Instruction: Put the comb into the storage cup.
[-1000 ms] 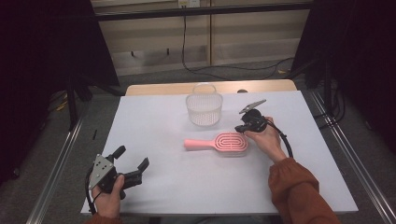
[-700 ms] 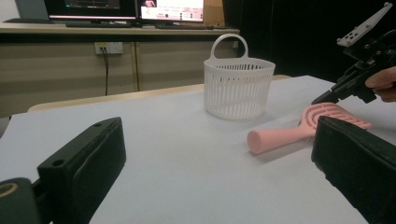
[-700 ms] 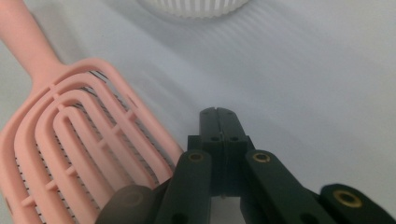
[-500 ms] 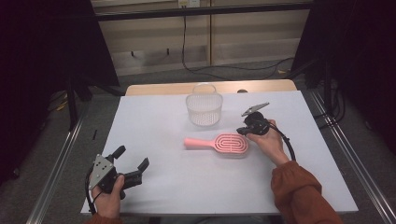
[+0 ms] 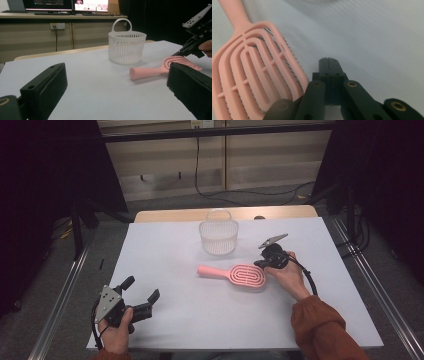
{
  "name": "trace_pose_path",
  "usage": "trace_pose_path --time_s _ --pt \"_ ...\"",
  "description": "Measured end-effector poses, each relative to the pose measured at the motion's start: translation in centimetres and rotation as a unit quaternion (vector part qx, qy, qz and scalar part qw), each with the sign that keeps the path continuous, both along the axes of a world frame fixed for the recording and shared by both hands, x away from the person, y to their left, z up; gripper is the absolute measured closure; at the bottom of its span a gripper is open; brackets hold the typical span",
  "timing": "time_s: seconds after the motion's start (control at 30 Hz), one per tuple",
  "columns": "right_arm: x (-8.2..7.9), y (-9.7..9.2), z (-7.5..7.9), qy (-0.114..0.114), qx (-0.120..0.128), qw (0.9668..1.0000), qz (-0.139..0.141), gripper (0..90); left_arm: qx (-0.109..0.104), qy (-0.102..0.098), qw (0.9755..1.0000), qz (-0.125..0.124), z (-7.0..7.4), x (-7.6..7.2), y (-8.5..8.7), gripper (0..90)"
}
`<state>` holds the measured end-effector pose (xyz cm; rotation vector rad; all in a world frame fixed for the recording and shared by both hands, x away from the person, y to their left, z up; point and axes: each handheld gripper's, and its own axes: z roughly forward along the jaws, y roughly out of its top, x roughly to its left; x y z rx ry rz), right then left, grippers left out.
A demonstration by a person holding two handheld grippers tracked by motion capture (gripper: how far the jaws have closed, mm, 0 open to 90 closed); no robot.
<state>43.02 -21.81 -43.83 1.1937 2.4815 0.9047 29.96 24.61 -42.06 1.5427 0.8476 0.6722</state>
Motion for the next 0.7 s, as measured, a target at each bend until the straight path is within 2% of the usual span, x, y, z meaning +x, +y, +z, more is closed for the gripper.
trace_pose_path --time_s 0.17,0.37,0.6,0.7 --pt "-0.2 0.1 -0.1 0.001 -0.002 1.0000 0.003 90.0 0.000 0.000 1.0000 0.000 0.0 0.0 0.0 3.2" --pt "-0.2 -0.1 0.0 -0.006 0.006 0.9999 -0.008 90.0 0.000 0.000 1.0000 -0.001 0.0 0.0 0.0 3.2" --pt "-0.3 -1.6 0.6 -0.032 0.041 0.9980 -0.035 90.0 -0.005 0.001 1.0000 -0.001 0.0 0.0 0.1 3.2" --pt "-0.4 -1.9 0.9 -0.042 0.052 0.9970 -0.038 89.9 -0.006 0.001 1.0000 -0.001 0.0 0.0 0.0 3.2"
